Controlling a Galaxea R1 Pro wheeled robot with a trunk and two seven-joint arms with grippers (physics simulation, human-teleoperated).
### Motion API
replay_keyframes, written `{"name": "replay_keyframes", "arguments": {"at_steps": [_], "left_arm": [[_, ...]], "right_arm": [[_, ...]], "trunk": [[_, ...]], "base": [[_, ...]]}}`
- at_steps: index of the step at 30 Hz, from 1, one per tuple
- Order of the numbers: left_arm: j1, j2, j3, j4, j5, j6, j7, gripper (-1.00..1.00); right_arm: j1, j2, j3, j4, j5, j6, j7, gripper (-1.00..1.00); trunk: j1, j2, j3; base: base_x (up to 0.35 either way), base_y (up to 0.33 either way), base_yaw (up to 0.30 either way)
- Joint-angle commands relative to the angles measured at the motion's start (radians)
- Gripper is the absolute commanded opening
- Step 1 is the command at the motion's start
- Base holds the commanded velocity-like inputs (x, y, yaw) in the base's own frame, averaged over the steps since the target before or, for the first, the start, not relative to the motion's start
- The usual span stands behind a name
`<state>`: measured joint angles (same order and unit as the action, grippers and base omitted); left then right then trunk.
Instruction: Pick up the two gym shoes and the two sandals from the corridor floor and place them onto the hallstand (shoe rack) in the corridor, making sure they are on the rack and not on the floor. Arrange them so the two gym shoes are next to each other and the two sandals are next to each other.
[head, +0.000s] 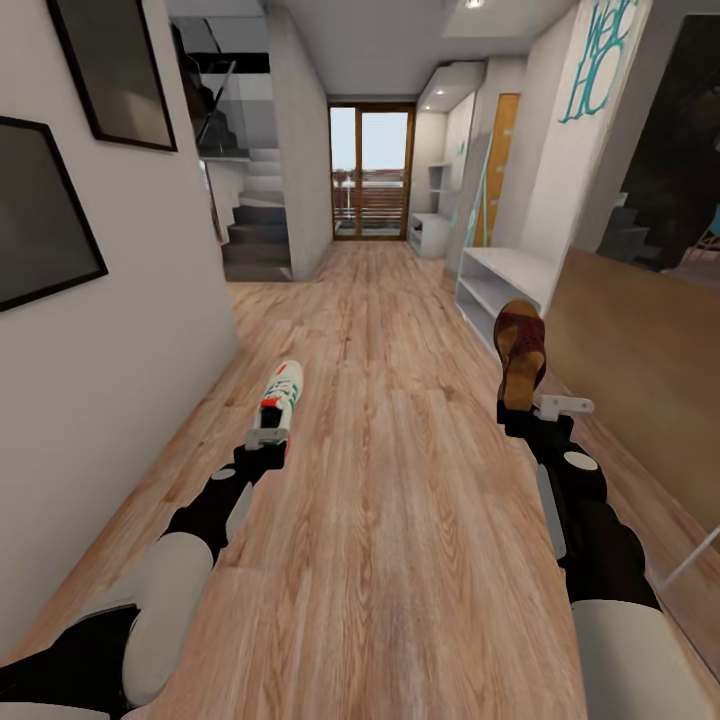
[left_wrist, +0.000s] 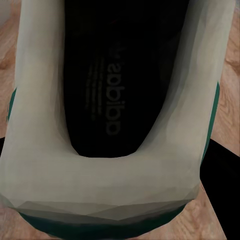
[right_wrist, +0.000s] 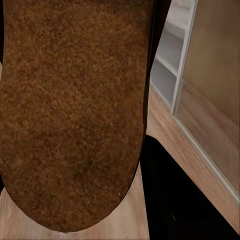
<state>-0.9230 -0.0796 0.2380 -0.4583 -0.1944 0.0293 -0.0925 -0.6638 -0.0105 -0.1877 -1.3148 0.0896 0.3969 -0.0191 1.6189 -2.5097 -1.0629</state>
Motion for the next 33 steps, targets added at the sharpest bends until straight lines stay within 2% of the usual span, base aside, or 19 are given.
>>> {"name": "replay_keyframes", "arguments": {"at_steps": [1,33], "left_arm": [[0.0,-0.003,0.009,-0.001,-0.01,0.003,-0.009,-1.0],[0.0,-0.006,0.009,0.002,-0.01,0.003,-0.009,-1.0]], "right_arm": [[0.0,0.0,0.001,-0.001,0.006,0.007,-0.001,-1.0],[0.0,0.0,0.001,-0.001,0.006,0.007,-0.001,-1.0]], "trunk": [[0.0,0.0,0.001],[0.0,0.0,0.048]], "base": [[0.338,0.0,0.0],[0.344,0.0,0.0]]}}
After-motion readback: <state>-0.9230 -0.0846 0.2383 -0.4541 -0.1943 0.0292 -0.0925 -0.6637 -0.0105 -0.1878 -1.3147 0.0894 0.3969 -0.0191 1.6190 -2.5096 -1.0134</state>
